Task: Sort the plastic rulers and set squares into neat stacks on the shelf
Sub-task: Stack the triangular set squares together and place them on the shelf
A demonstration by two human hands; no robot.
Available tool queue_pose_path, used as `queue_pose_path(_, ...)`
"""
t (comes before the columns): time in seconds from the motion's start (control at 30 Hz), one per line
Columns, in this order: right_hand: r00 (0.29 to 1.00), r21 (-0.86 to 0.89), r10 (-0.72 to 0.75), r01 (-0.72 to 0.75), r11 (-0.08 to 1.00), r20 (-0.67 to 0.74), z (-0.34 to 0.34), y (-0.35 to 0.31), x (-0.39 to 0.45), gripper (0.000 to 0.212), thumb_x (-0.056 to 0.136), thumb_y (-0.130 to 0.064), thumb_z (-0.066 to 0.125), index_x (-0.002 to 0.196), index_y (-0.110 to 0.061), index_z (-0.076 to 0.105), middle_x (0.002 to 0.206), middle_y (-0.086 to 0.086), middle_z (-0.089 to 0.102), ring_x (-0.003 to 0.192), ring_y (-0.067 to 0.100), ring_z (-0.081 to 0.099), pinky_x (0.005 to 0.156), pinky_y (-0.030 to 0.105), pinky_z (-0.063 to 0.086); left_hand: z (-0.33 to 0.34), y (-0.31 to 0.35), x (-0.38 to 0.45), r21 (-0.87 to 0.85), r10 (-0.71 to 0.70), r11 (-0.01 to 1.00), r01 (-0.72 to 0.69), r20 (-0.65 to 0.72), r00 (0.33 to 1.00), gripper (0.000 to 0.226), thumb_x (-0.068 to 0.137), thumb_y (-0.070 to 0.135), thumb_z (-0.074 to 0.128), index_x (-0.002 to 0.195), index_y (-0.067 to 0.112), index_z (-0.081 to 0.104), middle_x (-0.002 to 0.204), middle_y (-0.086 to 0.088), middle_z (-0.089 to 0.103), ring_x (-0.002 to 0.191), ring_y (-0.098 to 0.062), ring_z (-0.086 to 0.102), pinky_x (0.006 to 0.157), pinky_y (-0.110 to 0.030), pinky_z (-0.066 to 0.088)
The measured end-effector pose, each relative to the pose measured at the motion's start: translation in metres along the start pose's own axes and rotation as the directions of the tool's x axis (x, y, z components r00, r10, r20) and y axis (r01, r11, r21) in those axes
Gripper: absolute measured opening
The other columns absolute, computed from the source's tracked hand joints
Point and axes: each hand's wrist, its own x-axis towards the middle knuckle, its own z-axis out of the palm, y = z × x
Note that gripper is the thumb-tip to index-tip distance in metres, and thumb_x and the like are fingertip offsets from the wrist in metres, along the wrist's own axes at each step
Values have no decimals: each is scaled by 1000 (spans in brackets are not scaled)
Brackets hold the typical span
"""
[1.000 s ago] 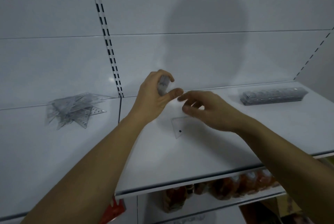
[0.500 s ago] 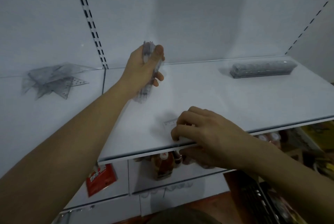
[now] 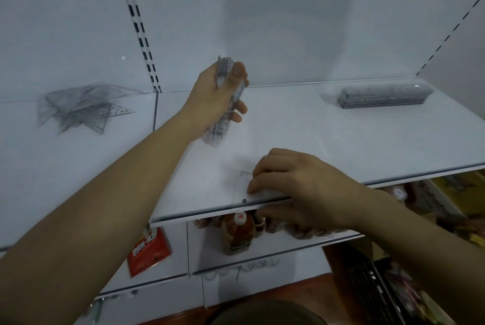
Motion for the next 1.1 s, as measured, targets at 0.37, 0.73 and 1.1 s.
queue_pose_path(0.37,602,347,414,-231,909,-683,-22,12,36,3,89,-21,76,91,-20,77,81,-5,71,68,8,63,60,21,51,-1,1,0,-48,36,998,-39,-76,996,59,81,60,51,108,8,52,106,-16,60,71,-33,70,66,-55,61)
queue_pose_path(0.73,552,569,607,-266,778,-572,-8,54,113,9,87,-18,76,97,-18,78,76,-9,72,69,5,68,66,20,56,-2,-7,7,-103,55,992,-76,-189,980,76,69,81,56,105,13,59,98,-10,68,86,-27,72,71,-53,61)
queue_pose_path(1.1,745,493,449,-186,850,-494,-36,93,122,29,89,-5,61,109,-23,72,98,-12,71,87,10,66,64,28,53,-16,7,11,-88,32,995,-40,-94,995,56,77,52,70,118,18,52,105,-18,67,68,-30,65,59,-37,57)
